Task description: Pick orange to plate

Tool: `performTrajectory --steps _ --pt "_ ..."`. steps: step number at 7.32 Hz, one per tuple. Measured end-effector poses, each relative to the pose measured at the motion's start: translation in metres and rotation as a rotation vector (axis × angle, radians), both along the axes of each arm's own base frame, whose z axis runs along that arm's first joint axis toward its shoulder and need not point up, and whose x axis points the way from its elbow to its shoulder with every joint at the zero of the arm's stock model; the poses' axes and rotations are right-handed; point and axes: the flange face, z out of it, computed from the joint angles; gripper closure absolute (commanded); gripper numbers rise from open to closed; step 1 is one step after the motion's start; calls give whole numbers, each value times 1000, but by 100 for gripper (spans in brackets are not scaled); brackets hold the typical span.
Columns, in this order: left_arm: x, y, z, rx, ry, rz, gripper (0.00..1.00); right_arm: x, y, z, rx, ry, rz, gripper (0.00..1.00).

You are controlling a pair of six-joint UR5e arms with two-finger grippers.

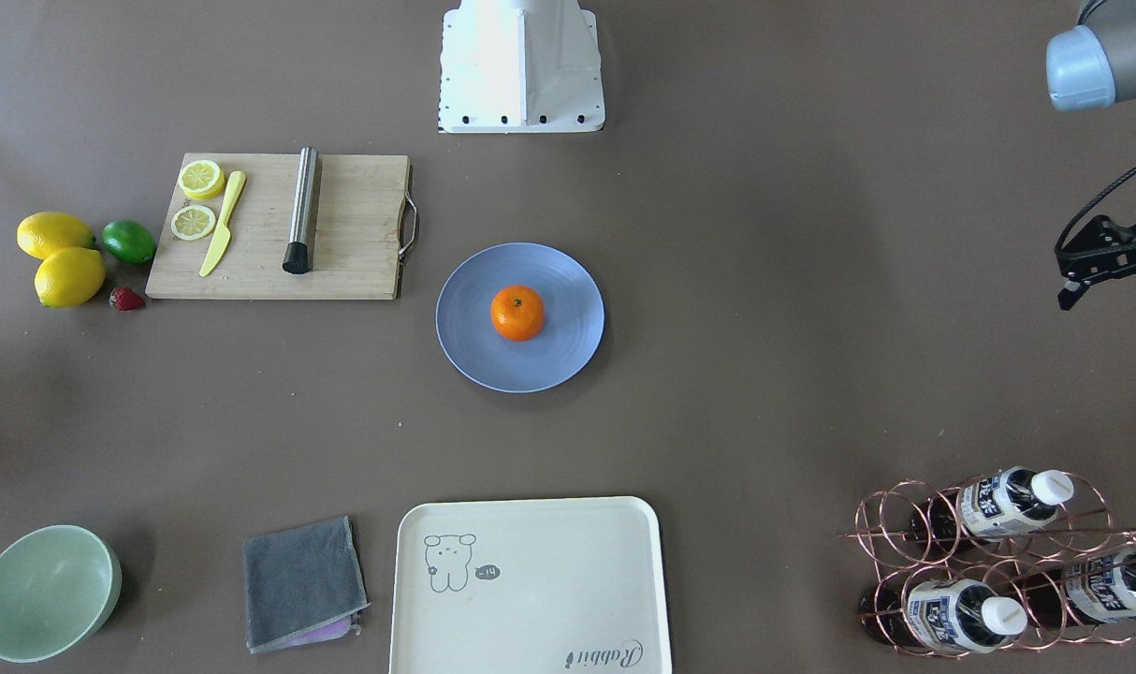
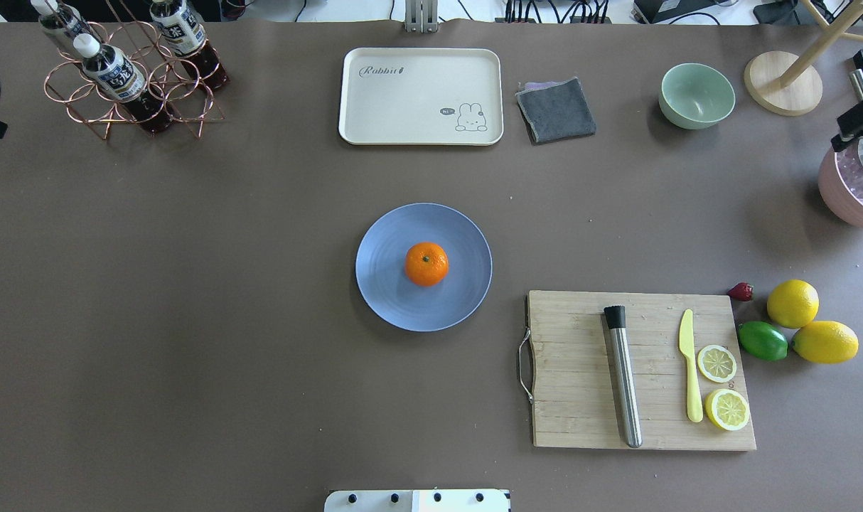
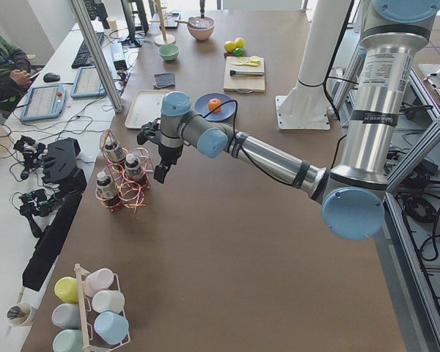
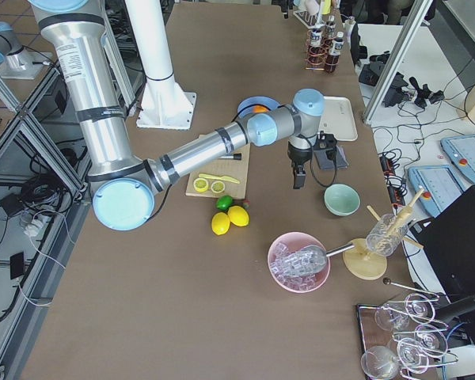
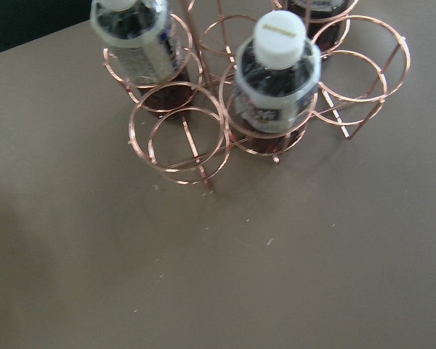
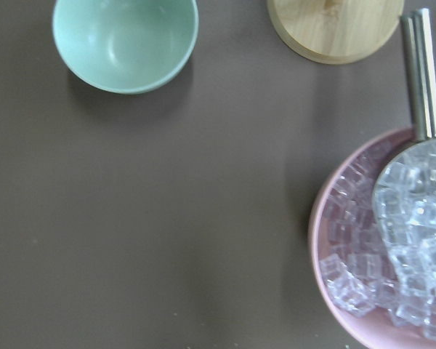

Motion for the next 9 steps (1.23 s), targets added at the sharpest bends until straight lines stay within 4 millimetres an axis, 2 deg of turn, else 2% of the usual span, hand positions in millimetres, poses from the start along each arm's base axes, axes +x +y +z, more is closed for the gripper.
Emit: performTrajectory --steps 2,3,4,5,6,7,9 --pt "-55 12 35 -35 -13 -12 2 69 37 74 -8 -8 -26 0" --pt "-76 23 59 -50 -3 4 2 94 51 109 -17 -11 -40 0" --pt "-92 36 86 -58 2 37 2 111 62 136 -32 -16 -45 0" --pt "-106 52 112 -68 0 61 2 120 70 152 -47 -25 -42 0" --pt "-116 65 131 -80 -2 68 2 123 74 159 -57 -38 -37 0" --pt "-124 73 140 -91 -2 65 2 123 76 163 -63 -50 -35 0" --pt "-130 77 146 -95 -3 58 2 123 78 165 -68 -60 -33 0"
